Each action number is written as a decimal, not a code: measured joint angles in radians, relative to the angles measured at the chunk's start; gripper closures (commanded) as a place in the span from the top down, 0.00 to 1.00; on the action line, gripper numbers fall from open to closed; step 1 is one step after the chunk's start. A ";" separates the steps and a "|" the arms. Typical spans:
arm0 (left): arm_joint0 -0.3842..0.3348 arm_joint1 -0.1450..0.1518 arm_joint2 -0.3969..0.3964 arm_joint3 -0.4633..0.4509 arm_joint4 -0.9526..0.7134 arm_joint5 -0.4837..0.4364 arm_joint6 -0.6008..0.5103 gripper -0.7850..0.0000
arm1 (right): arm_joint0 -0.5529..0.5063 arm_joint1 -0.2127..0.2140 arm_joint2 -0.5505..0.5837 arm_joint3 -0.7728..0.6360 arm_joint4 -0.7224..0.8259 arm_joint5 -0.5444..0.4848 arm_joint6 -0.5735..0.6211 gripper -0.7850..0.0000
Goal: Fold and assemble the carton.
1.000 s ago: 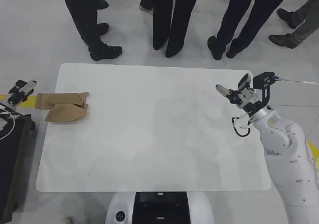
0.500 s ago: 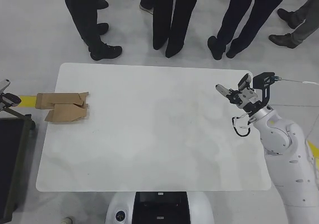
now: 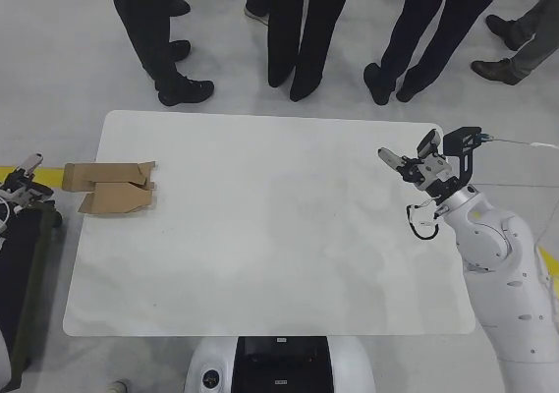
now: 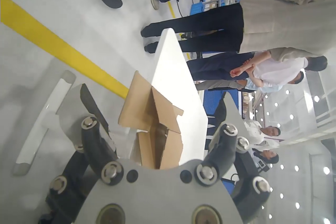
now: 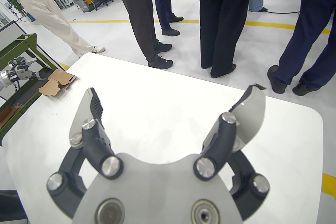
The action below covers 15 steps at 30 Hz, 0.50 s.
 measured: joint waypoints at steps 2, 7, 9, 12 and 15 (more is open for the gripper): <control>-0.012 -0.008 0.017 0.029 0.018 0.008 0.022 1.00 | 0.000 0.000 0.000 0.000 0.000 0.000 0.000 1.00; -0.027 -0.026 0.049 0.072 0.045 0.022 0.061 1.00 | 0.000 0.000 0.000 0.000 0.000 0.000 0.000 1.00; -0.033 -0.035 0.055 0.084 0.039 0.031 0.061 1.00 | 0.000 0.000 0.000 0.000 0.000 0.000 0.000 1.00; -0.037 -0.045 0.065 0.091 0.037 0.035 0.063 1.00 | 0.000 0.000 0.000 0.000 0.000 0.000 0.000 1.00; -0.042 -0.054 0.072 0.092 0.031 0.033 0.050 1.00 | 0.000 0.000 0.000 0.000 0.000 0.000 0.000 1.00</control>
